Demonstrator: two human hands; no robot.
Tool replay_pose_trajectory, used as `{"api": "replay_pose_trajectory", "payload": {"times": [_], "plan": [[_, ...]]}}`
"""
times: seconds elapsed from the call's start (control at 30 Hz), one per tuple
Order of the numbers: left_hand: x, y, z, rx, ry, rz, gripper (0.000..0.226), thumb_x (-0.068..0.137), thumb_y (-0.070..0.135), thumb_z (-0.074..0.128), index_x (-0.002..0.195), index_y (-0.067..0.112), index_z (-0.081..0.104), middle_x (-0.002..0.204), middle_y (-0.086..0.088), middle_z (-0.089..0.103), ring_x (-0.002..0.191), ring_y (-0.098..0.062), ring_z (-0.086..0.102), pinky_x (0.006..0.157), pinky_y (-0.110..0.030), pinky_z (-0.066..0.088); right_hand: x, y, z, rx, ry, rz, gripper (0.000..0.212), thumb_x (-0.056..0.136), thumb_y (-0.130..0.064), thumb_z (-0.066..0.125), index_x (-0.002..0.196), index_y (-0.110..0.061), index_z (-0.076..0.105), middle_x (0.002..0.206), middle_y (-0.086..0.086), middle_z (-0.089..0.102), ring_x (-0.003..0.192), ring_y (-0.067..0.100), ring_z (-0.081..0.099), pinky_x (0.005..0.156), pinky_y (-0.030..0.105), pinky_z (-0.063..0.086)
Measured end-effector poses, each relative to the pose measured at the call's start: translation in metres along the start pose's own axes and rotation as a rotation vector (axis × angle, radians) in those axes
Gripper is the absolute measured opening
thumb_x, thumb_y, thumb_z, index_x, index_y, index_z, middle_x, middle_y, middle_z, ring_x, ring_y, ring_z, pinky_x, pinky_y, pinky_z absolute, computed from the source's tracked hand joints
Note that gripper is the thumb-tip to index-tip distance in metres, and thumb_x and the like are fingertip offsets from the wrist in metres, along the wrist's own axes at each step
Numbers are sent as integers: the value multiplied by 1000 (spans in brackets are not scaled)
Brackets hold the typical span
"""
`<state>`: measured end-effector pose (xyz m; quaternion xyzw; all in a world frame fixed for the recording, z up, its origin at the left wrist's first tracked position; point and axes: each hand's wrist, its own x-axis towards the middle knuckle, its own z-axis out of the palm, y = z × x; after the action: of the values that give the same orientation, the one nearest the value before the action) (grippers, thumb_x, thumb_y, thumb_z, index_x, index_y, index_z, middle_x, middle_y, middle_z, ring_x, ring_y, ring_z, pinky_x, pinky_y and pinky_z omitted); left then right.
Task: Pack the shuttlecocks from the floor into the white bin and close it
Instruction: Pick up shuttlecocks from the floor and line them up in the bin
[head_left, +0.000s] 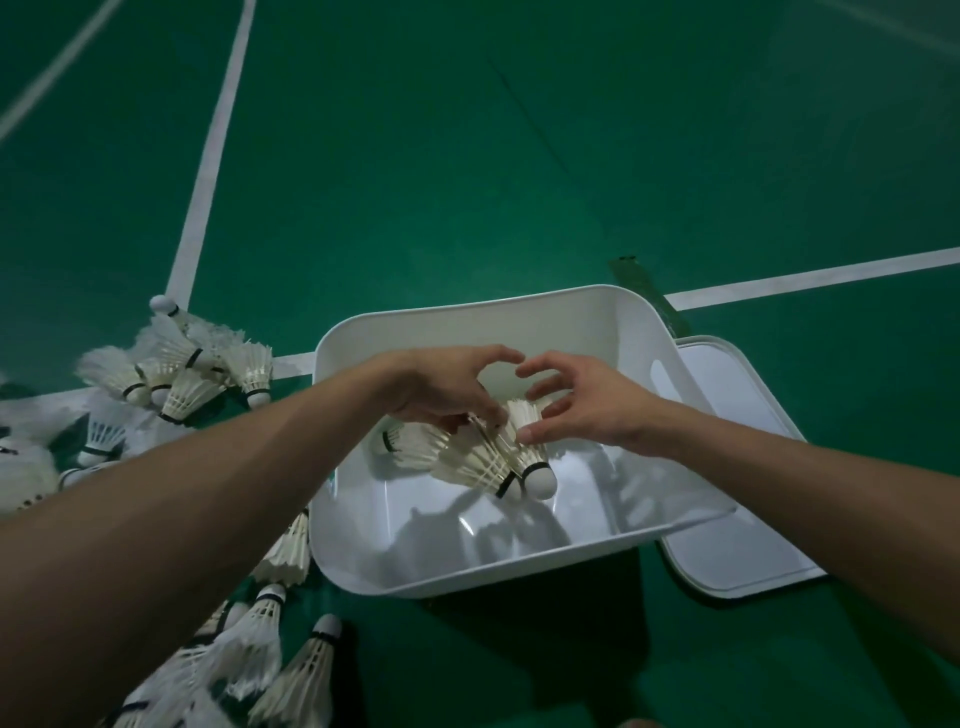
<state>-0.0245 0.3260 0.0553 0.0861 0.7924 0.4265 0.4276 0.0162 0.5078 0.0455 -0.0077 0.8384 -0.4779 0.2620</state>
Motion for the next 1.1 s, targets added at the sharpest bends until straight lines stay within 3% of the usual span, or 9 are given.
{"api": "replay_pose_trajectory", "payload": {"times": [0.13, 0.23, 0.4, 0.5, 0.67, 0.8, 0.93, 1.0, 1.1], "plan": [[-1, 1, 4, 24, -31, 21, 85, 78, -4, 71, 145, 29, 28, 86, -12, 67, 73, -22, 66, 72, -36, 58, -5, 1, -6, 12, -70, 34, 66, 67, -16, 86, 124, -22, 54, 114, 16, 63, 99, 26, 64, 86, 37, 56], [3, 1, 6, 92, -58, 25, 92, 75, -6, 73, 146, 30, 27, 85, -6, 67, 79, -21, 66, 83, -39, 56, -6, 4, -8, -9, -78, 33, 54, 70, -11, 83, 118, -15, 59, 79, 5, 64, 71, 19, 60, 67, 32, 53], [11, 5, 10, 59, -111, -6, 95, 76, -14, 67, 147, 32, 24, 94, -8, 64, 78, -18, 64, 71, -29, 58, -3, 14, -16, -24, -57, 52, 44, 70, -5, 82, 110, -11, 64, 53, -8, 53, 53, 11, 50, 57, 26, 44], [19, 6, 11, 46, -127, -21, 97, 77, -14, 66, 148, 35, 22, 108, -11, 64, 84, -19, 65, 70, -28, 58, -2, 18, -22, -93, -42, 51, 43, 72, -8, 82, 110, -14, 63, 60, -3, 52, 59, 15, 51, 61, 31, 46], [32, 7, 9, 147, -149, -87, 105, 76, -13, 68, 148, 41, 14, 119, -20, 60, 100, -31, 64, 85, -45, 55, 0, 27, -31, -393, 0, 55, 51, 76, -20, 80, 120, -25, 55, 69, -2, 51, 60, 13, 48, 60, 27, 42], [44, 9, 15, 322, -282, -180, 113, 76, -13, 67, 147, 48, 3, 128, -23, 54, 84, -24, 64, 68, -32, 58, 2, 34, -32, -547, 27, 79, 63, 80, -27, 76, 134, -22, 45, 83, -8, 54, 70, 7, 50, 62, 22, 37], [66, 14, 28, 534, -318, -189, 116, 78, -6, 70, 145, 50, -7, 126, -17, 54, 67, -10, 56, 51, -21, 50, 10, 34, -29, -607, 30, 111, 72, 82, -28, 73, 142, -20, 34, 116, 8, 61, 91, 18, 52, 75, 24, 38], [76, 17, 32, 637, -310, -184, 119, 78, 0, 73, 144, 50, -13, 116, -14, 57, 64, -13, 55, 55, -23, 51, 13, 35, -30, -616, 51, 123, 72, 82, -28, 73, 142, -21, 35, 113, 8, 61, 95, 22, 55, 75, 25, 39], [87, 19, 36, 730, -310, -195, 120, 78, 3, 74, 143, 49, -17, 128, -18, 55, 76, -21, 60, 71, -31, 55, 15, 37, -32, -571, 81, 125, 66, 83, -27, 73, 139, -24, 38, 104, 4, 57, 84, 19, 53, 64, 24, 41]]}}
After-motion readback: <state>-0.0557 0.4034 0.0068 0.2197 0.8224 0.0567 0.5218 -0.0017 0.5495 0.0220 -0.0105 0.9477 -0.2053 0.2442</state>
